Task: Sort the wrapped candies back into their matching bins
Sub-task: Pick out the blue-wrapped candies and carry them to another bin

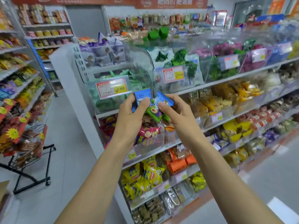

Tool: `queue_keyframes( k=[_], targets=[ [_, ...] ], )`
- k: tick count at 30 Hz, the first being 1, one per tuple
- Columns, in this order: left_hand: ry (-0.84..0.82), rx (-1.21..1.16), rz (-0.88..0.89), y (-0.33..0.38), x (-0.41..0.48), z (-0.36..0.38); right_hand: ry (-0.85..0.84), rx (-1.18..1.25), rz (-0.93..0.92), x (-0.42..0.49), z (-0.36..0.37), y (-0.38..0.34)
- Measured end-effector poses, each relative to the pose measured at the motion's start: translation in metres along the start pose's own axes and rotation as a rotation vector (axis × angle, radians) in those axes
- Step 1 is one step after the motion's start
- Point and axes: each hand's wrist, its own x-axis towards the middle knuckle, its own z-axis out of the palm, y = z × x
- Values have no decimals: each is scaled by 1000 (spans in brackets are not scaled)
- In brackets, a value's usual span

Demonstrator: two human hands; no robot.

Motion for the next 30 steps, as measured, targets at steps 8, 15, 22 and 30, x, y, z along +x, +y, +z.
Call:
queue_keyframes(
  k=[8, 15, 22, 30],
  targets=[
    [-320, -97, -172, -72, -34, 1, 407, -29, 193, -83, 2, 66],
    [-617, -161, -500, -144, -97, 30, 852, -77, 431, -223, -7, 100],
    [-754, -130, -782, -185, -131, 87, 1349, -48, 642, -325, -36, 117],
    [-827, -41, -899, -217, -111, 206, 1500, 17, 660, -321, -150, 126]
  ],
)
